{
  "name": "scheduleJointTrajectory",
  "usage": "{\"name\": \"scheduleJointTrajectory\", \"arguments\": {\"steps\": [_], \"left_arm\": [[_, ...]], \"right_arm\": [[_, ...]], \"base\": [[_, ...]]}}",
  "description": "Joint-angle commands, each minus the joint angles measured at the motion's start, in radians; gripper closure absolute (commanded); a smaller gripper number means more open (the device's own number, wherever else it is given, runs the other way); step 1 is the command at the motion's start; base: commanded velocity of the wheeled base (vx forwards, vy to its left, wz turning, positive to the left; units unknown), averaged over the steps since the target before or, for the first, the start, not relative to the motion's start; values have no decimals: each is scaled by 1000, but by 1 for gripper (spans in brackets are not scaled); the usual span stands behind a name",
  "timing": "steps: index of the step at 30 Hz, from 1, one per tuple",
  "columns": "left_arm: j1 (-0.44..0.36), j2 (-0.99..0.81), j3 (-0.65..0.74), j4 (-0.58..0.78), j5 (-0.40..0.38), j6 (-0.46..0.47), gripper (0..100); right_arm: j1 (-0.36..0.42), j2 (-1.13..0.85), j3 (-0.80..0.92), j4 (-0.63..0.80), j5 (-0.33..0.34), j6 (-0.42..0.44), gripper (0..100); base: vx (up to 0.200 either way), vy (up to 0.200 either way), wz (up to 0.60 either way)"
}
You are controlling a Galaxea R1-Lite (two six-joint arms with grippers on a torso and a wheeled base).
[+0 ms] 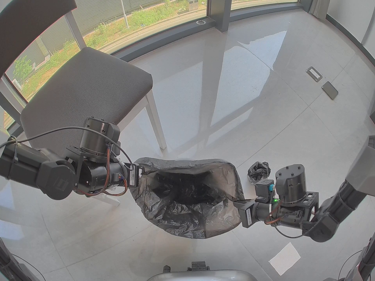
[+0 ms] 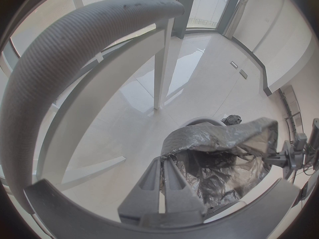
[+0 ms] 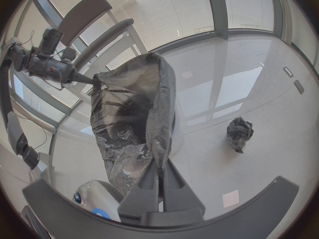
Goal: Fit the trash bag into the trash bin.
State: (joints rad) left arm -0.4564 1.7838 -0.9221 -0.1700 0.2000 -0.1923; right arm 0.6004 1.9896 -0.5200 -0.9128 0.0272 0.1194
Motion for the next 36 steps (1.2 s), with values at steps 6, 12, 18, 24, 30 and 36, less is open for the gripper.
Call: {"name": "scheduleJointTrajectory", "arguments": {"steps": [6, 12, 18, 24, 30, 36], "left_arm": [[-13, 9, -18, -6, 1, -4, 100], [-8, 85, -144, 4, -1, -22, 100], [-5, 114, -192, 12, -1, -25, 100], [-5, 108, -192, 12, 6, -53, 100], [4, 92, -175, 15, 9, -53, 100], [8, 86, -167, 15, 10, -53, 100]], "right_arm": [[-53, 147, -236, 175, 72, 3, 100], [-110, 144, -238, 175, 82, -1, 100], [-171, 140, -270, 172, 83, -4, 100], [-171, 147, -316, 173, 83, -3, 100], [-153, 153, -330, 175, 83, -4, 100], [-159, 173, -325, 169, 83, -6, 0]], "base": [[0, 0, 0], [0, 0, 0], [0, 0, 0], [0, 0, 0], [0, 0, 0], [0, 0, 0]]}}
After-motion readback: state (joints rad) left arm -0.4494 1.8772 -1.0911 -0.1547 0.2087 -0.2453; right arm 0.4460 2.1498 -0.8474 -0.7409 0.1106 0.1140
